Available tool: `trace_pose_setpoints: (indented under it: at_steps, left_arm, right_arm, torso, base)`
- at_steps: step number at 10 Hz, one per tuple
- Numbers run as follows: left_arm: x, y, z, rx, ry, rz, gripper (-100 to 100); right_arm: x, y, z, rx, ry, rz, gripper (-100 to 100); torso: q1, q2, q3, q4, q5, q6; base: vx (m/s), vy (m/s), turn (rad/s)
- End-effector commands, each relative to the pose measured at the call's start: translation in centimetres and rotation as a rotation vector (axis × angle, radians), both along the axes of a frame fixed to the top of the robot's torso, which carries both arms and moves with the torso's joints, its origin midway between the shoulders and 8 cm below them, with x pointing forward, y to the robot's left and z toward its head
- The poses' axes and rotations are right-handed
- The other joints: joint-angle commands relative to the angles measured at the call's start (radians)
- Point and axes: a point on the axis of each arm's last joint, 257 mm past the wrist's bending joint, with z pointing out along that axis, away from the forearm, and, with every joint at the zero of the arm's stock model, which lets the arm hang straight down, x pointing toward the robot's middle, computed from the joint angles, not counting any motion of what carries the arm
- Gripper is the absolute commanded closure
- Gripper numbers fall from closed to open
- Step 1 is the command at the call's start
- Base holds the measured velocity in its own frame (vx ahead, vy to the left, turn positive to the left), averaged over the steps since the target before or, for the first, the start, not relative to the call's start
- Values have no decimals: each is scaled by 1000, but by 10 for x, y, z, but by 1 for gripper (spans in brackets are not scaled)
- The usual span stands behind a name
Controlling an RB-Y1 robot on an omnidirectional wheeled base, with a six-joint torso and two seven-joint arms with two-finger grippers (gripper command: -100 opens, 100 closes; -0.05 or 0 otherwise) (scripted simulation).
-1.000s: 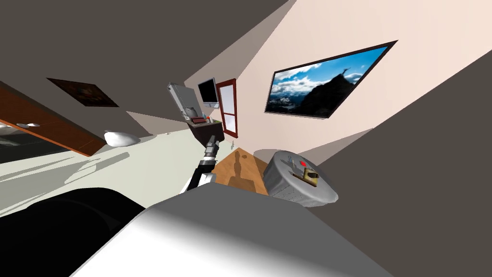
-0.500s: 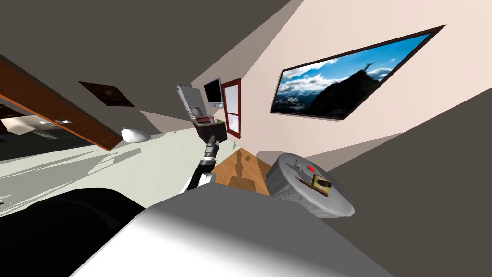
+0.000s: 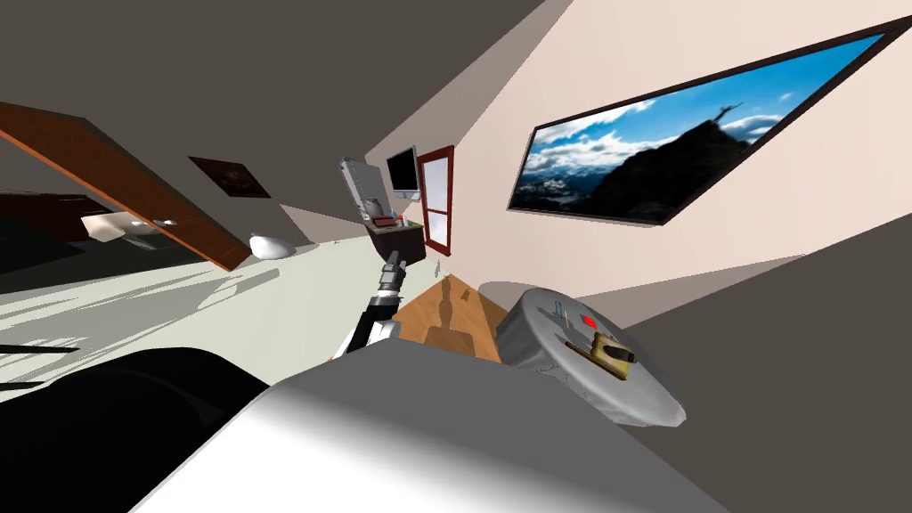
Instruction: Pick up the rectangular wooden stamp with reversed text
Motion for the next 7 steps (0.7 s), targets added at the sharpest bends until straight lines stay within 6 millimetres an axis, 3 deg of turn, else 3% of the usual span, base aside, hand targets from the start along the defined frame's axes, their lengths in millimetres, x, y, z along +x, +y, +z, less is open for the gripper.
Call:
trace_pose_setpoints:
  at_steps: [1,2,3,4,5,6,7]
  left_arm:
    - [0,0,0,0,0,0,0]
    - [0,0,0,0,0,0,0]
    - [0,0,0,0,0,0,0]
    - [0,0,0,0,0,0,0]
    - [0,0,0,0,0,0,0]
    - [0,0,0,0,0,0,0]
    - [0,0,0,0,0,0,0]
  right_arm:
    - [-12,-23,-2,-48,21,18,-100]
    - [-28,-60,-2,-117,48,62,-100]
    - [-32,-68,-3,-132,58,57,-100]
    - [-45,-103,1,-195,82,100,-100]
    - [-50,-112,0,-213,95,93,-100]
    - [-63,-150,7,-280,124,129,-100]
    - [-66,-155,7,-290,131,125,-100]
  torso:
    - [0,0,0,0,0,0]
    - [0,-1,0,0,0,1]
    - [0,-2,-1,0,0,0]
    - [0,-1,-1,0,0,1]
    - [0,-1,-1,0,0,0]
    - [-1,-1,-1,0,0,1]
    - [-1,-1,-1,0,0,0]
  base:
    - [34,9,111]
    - [45,16,179]
    - [38,8,99]
    - [40,6,202]
    - [36,-7,88]
    - [37,-7,162]
    - [32,-17,102]
